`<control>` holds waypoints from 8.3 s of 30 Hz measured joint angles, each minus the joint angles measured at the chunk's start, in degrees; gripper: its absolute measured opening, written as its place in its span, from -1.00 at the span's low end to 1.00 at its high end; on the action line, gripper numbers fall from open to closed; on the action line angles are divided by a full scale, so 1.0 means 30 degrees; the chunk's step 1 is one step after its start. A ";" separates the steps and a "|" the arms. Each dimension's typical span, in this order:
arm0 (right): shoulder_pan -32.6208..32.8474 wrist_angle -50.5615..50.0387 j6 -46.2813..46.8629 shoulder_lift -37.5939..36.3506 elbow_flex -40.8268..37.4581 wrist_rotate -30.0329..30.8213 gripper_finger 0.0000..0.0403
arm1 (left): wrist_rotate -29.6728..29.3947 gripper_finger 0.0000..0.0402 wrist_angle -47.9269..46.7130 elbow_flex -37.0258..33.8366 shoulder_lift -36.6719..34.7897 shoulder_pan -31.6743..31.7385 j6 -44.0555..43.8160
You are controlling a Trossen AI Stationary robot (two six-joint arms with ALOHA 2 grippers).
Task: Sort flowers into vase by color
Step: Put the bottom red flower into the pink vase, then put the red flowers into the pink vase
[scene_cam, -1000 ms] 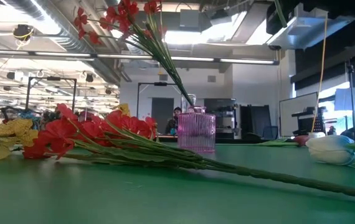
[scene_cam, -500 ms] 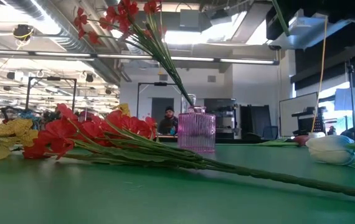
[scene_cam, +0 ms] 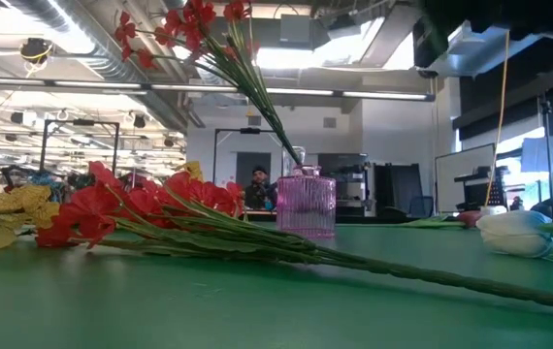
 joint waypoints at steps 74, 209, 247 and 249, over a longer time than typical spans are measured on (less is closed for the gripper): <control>0.0022 -1.0006 0.0203 0.2965 0.7606 0.0743 -0.99 | -0.1418 -0.36 -0.6763 0.0007 -0.0022 -0.1981 -0.4506; -0.3351 -2.4277 0.4361 -0.8983 0.2444 0.4701 0.30 | 0.2845 -0.22 -2.8451 -0.0007 0.0226 -0.6689 -3.0802; 0.3395 -1.7738 0.7929 0.4477 0.8124 0.7008 0.30 | 0.2716 -0.22 -2.7336 0.0000 -0.0998 -0.4146 -2.4029; 0.3395 -1.7732 0.8284 0.5994 0.9187 0.6996 0.30 | 0.1994 -0.22 -2.8274 -0.0007 -0.1684 -0.4482 -2.4319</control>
